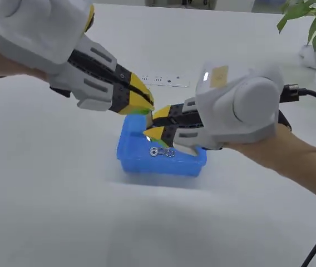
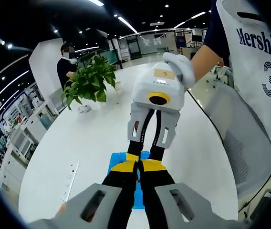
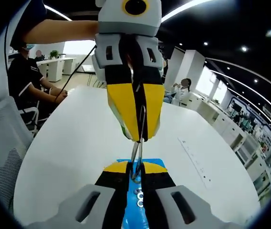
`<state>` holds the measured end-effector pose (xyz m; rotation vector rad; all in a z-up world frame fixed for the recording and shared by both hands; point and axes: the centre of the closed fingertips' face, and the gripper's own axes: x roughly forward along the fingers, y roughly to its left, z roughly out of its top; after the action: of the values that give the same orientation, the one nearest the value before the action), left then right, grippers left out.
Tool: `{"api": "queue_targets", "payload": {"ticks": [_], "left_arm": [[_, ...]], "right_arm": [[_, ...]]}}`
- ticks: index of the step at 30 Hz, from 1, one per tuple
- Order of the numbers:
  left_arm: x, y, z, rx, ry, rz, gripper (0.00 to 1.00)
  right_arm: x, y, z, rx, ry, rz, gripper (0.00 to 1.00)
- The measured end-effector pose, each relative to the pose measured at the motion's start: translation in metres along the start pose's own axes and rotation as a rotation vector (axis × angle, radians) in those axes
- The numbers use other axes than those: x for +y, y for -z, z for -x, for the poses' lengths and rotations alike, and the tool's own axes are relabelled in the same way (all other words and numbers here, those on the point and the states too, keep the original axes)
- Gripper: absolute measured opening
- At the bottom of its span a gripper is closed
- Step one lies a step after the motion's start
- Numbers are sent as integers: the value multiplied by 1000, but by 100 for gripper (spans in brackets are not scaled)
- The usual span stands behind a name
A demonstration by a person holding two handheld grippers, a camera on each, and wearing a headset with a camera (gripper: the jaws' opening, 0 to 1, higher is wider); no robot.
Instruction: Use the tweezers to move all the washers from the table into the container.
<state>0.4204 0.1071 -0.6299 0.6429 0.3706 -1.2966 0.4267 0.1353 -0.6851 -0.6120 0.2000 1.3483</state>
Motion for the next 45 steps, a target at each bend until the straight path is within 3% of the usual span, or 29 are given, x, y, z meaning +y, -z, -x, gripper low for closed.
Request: {"api": "queue_targets", "payload": {"ticks": [5, 10, 19, 30, 35, 38, 45], "left_arm": [[9, 14, -14, 1, 21, 18, 6], [15, 35, -30, 16, 49, 43, 6], [16, 55, -52, 18, 71, 83, 6], [14, 65, -60, 9, 76, 119, 6], [15, 66, -60, 15, 76, 122, 6], [13, 65, -59, 25, 81, 116, 6], [9, 58, -55, 27, 81, 96, 6]], "right_arm": [[-7, 17, -11, 25, -3, 0, 10], [-9, 40, -20, 55, -18, -27, 10], [-9, 65, -34, 86, -37, -65, 10], [-6, 80, -45, 101, -52, -106, 10], [-8, 79, -44, 103, -43, -103, 11], [-10, 73, -42, 79, -37, -146, 12], [-8, 67, -38, 84, -41, -118, 12]]}}
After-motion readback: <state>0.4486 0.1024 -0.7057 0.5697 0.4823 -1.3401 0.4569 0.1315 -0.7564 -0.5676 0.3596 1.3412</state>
